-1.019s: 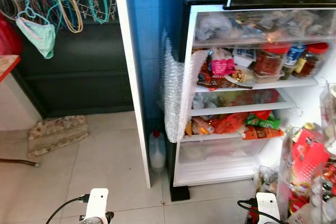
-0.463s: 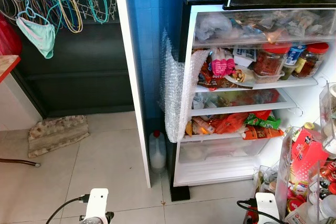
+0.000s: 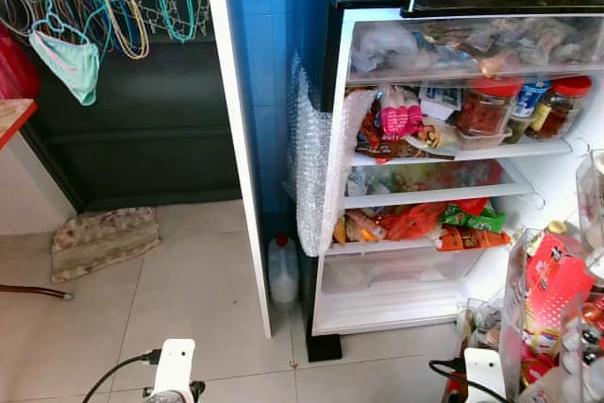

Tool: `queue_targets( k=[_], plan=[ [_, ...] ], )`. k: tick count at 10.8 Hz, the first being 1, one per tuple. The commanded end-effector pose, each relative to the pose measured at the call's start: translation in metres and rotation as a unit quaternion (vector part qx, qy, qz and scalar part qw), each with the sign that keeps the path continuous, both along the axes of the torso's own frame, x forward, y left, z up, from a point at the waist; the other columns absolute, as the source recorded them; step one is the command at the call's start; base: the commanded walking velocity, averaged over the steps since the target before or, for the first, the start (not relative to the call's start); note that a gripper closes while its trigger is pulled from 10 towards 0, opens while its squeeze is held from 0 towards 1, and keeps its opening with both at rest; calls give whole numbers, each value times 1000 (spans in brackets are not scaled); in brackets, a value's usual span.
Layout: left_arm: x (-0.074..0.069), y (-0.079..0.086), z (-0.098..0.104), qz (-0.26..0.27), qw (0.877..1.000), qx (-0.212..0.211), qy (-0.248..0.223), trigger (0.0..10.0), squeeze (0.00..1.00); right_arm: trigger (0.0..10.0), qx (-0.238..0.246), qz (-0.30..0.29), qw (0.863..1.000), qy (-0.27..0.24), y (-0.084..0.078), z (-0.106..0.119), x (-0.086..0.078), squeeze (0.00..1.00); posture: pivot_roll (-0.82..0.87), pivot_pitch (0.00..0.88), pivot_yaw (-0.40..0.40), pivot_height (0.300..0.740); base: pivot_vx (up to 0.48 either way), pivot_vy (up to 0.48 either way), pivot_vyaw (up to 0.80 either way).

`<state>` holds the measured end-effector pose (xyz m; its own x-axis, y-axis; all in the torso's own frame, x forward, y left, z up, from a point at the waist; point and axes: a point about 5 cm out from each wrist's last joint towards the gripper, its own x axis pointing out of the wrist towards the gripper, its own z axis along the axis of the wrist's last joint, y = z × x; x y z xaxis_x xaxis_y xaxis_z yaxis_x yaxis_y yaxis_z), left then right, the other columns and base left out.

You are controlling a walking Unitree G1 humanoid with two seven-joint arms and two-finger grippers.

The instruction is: Restocking fridge

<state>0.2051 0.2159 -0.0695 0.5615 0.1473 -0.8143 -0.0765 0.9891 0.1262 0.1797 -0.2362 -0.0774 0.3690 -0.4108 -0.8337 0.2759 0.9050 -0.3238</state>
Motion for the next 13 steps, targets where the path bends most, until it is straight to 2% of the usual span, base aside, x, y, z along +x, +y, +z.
queue_targets(
  k=[1,5,12,13],
  plan=[
    [0,0,0,3,1000,0,6,10000,0,10000,-13,-23,1000,1,-5,2,0,0,115,4,-53,740,0,0,0],
    [0,1,0,1,1000,-1,6,10000,0,10000,-22,-70,997,1,-3,1,-3,0,109,4,-50,740,0,0,0],
    [-1,2,0,-2,1000,2,9,10000,0,10000,-51,-106,993,6,-3,1,-5,0,103,0,-49,740,0,0,0],
    [-1,2,0,-2,1000,2,8,10000,0,10000,-41,-107,993,-3,-2,1,-5,0,106,0,-50,740,0,0,0]
  ],
)
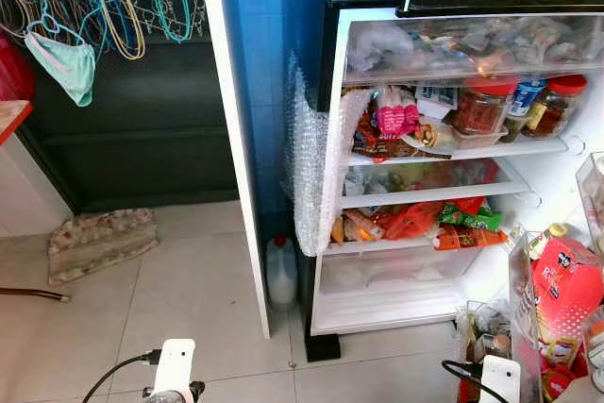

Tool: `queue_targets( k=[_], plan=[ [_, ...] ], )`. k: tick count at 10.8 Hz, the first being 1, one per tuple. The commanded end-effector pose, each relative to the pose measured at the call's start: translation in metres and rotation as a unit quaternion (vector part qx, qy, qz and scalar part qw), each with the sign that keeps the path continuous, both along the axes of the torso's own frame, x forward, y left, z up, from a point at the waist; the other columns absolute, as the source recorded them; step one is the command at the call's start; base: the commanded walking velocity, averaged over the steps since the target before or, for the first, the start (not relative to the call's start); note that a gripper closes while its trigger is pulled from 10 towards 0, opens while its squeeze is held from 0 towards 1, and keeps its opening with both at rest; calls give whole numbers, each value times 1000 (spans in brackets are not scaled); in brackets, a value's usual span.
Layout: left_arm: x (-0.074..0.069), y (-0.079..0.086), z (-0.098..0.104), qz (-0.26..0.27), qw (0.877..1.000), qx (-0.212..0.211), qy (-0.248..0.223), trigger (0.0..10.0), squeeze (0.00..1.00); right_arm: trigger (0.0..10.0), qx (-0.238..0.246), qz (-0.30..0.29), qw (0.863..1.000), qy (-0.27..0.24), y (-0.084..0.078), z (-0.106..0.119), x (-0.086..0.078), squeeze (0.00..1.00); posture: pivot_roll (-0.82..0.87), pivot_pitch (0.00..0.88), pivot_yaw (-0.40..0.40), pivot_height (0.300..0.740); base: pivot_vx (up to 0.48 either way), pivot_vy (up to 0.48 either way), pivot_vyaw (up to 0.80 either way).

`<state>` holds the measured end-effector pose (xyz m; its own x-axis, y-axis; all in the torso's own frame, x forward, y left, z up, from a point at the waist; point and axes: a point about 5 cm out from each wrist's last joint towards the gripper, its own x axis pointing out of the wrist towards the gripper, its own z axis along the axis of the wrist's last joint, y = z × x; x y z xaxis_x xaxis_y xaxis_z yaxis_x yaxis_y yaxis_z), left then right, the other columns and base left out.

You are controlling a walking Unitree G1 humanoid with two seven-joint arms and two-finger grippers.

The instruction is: Restocking fridge

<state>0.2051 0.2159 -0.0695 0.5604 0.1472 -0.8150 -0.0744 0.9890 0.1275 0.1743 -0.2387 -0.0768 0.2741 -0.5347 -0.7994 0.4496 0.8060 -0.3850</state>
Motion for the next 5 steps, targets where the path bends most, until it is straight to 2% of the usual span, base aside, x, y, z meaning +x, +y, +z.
queue_targets(
  k=[1,3,5],
  plan=[
    [0,2,0,0,1000,1,7,10000,0,10000,27,12,999,-22,2,0,3,0,106,0,-50,740,0,0,0],
    [0,2,0,2,1000,2,7,10000,0,10000,77,34,996,-32,6,-2,5,0,111,1,-47,740,0,0,0],
    [0,2,0,3,1000,3,7,10000,0,10000,89,49,994,-41,6,-2,6,0,115,1,-46,740,0,0,0]
  ],
)
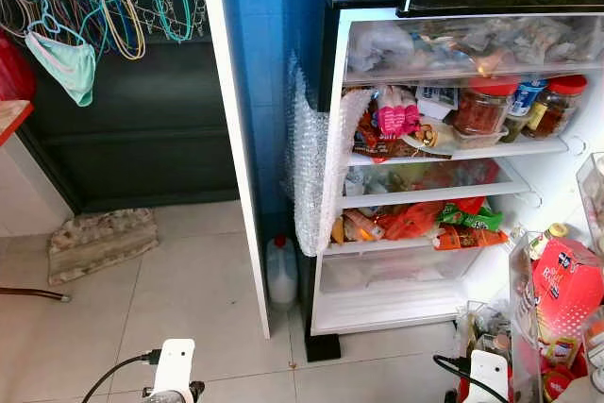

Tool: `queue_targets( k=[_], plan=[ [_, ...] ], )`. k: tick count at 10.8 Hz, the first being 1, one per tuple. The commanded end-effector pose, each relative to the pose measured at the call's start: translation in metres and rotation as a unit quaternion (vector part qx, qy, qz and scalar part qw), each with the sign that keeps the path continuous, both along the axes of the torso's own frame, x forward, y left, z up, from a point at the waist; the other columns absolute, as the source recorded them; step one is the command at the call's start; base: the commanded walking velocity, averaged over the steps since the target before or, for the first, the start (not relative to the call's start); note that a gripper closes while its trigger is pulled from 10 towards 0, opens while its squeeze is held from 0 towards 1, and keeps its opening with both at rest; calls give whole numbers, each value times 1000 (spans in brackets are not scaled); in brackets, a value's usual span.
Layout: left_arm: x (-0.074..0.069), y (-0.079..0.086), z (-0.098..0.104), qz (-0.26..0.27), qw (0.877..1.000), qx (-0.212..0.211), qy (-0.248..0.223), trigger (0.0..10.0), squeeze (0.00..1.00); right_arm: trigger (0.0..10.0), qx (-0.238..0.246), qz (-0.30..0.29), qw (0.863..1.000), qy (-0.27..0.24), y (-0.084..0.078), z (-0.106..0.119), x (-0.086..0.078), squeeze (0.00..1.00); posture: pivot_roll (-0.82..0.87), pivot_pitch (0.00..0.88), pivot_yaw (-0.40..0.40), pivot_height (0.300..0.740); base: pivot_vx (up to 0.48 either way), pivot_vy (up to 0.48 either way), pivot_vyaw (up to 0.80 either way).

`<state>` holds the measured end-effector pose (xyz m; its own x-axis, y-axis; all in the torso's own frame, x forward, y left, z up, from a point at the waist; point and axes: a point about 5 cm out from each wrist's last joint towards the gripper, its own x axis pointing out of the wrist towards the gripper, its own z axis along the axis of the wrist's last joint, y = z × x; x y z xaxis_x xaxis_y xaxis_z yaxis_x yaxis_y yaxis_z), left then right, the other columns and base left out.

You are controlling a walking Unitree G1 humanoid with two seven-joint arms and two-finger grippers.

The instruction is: Restocking fridge

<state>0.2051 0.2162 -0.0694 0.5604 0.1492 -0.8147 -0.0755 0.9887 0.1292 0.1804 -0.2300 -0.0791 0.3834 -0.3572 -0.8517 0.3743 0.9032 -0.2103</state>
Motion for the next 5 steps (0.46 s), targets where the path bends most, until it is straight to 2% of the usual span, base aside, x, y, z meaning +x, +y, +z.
queue_targets(
  k=[1,2,3,4,5],
  plan=[
    [0,2,0,1,1000,3,7,10000,0,10000,-51,25,998,-1,-7,4,3,0,111,2,-45,740,0,0,0],
    [0,2,0,1,1000,3,7,10000,0,10000,-95,28,995,9,-11,6,3,0,111,2,-45,740,0,0,0],
    [0,2,0,1,1000,2,7,10000,0,10000,-148,24,988,38,-64,10,-28,0,111,2,-46,740,0,0,0],
    [0,2,0,0,1000,2,7,10000,0,10000,-162,21,986,37,-90,17,-42,0,107,2,-47,740,0,0,0],
    [0,2,0,0,1000,1,7,10000,0,10000,-152,23,988,25,-89,17,-38,0,108,2,-48,740,0,0,0]
  ],
)
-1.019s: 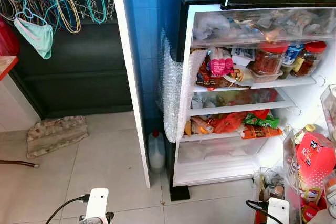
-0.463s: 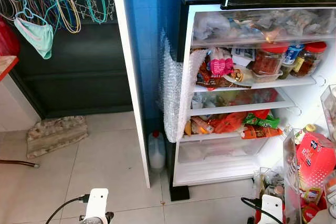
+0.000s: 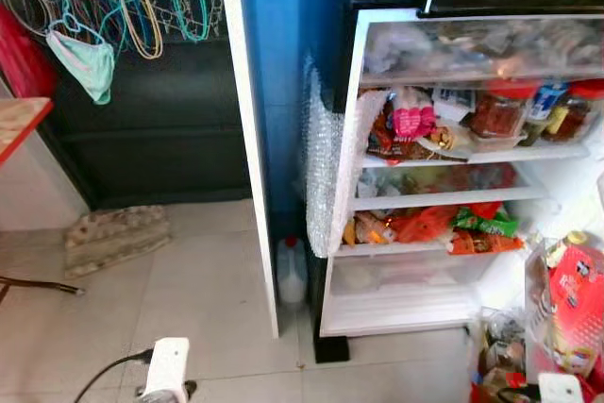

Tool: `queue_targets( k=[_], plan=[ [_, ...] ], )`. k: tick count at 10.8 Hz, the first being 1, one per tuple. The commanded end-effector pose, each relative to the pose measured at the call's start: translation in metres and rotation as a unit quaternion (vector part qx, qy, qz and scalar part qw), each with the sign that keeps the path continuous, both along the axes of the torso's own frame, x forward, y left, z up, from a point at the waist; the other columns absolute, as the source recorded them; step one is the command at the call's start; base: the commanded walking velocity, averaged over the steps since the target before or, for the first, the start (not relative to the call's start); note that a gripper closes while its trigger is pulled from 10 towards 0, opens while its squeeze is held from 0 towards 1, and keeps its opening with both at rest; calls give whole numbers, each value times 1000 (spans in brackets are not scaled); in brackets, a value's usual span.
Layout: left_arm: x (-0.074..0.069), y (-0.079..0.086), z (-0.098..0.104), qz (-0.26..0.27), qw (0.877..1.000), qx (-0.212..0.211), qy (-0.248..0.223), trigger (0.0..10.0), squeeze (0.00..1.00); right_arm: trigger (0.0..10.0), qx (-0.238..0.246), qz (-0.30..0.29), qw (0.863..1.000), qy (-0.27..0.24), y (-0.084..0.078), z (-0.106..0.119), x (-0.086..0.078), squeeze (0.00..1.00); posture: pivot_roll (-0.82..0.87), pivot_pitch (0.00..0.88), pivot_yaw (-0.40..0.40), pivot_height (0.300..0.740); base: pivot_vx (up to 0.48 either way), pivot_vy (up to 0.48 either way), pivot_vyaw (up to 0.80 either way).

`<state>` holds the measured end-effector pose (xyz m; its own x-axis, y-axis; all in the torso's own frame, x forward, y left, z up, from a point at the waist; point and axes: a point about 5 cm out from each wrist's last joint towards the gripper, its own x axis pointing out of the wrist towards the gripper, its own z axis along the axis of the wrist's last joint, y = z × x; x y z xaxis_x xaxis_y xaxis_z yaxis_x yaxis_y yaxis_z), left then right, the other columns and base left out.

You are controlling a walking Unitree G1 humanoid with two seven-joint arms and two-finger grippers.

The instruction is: Restocking fridge

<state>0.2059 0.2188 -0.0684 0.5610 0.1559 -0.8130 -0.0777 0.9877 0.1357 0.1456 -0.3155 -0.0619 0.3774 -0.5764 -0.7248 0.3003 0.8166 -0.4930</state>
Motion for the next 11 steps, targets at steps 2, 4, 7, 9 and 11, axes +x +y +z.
queue_targets(
  k=[2,4,7,9,11],
  plan=[
    [-1,-1,-1,0,1000,-3,8,10000,0,10000,7,3,1000,-21,6,1,8,0,111,1,-48,740,0,0,0],
    [-1,-1,-1,0,1000,-3,8,10000,0,10000,21,3,999,-31,8,1,12,0,111,1,-48,740,0,0,0],
    [-1,-1,-1,1,1000,-3,7,10000,0,10000,103,44,991,-77,31,-2,26,0,110,2,-47,740,0,0,0],
    [-1,-1,-1,0,1000,-5,8,10000,0,10000,103,44,993,-35,34,-9,16,0,112,1,-47,740,0,0,0],
    [-1,-1,-1,1,1000,-5,8,10000,0,10000,81,23,996,-9,24,-11,2,0,113,1,-46,740,0,0,0]
  ],
)
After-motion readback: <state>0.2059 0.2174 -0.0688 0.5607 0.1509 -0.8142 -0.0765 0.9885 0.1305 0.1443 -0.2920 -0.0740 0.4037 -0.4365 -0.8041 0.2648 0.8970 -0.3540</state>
